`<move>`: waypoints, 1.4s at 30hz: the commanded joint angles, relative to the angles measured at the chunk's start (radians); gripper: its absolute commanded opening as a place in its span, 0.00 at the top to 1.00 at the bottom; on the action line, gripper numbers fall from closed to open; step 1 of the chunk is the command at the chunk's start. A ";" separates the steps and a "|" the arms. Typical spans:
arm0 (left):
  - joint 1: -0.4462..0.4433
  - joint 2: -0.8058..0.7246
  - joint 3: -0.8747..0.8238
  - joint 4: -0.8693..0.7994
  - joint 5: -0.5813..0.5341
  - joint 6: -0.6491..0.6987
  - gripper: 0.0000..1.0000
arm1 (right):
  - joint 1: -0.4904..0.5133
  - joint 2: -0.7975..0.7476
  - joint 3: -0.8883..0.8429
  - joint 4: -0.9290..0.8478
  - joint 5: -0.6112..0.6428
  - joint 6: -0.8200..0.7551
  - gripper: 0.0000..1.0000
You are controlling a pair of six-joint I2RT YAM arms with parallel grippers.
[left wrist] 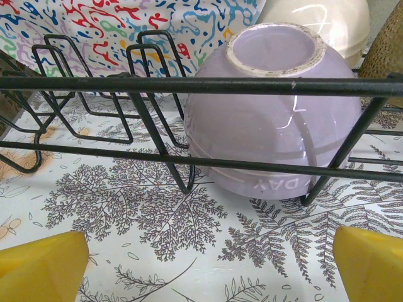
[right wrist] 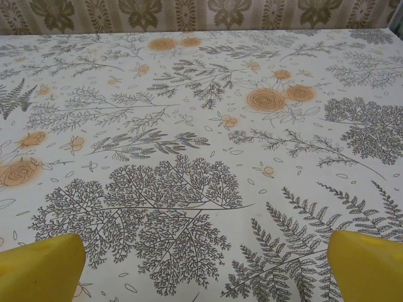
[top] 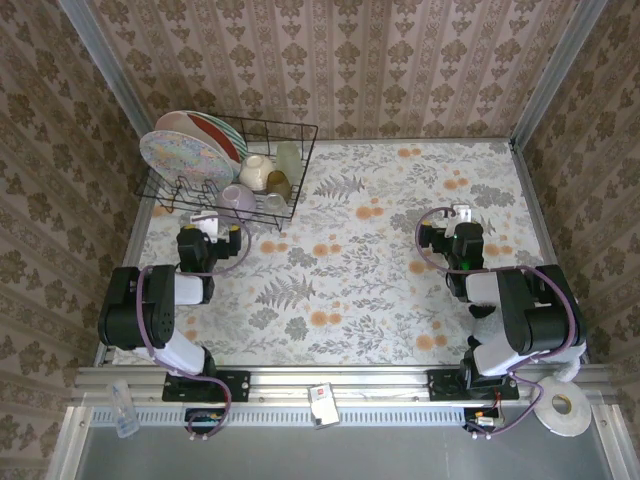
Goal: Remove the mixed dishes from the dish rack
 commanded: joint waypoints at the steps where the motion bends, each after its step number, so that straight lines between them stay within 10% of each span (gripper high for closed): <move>1: -0.001 -0.017 0.013 0.010 -0.004 0.012 0.00 | 0.000 -0.002 0.023 -0.003 -0.017 -0.006 0.00; 26: 0.010 -0.016 0.020 -0.004 -0.001 -0.002 0.00 | -0.007 -0.002 0.026 -0.007 -0.033 -0.001 0.00; 37: -0.012 -0.057 -0.040 0.078 -0.211 -0.050 0.00 | -0.018 -0.010 0.023 -0.004 -0.045 0.006 0.00; 42: -0.059 -0.245 0.026 -0.226 -0.392 -0.073 0.00 | -0.014 -0.218 0.116 -0.342 0.023 0.036 0.00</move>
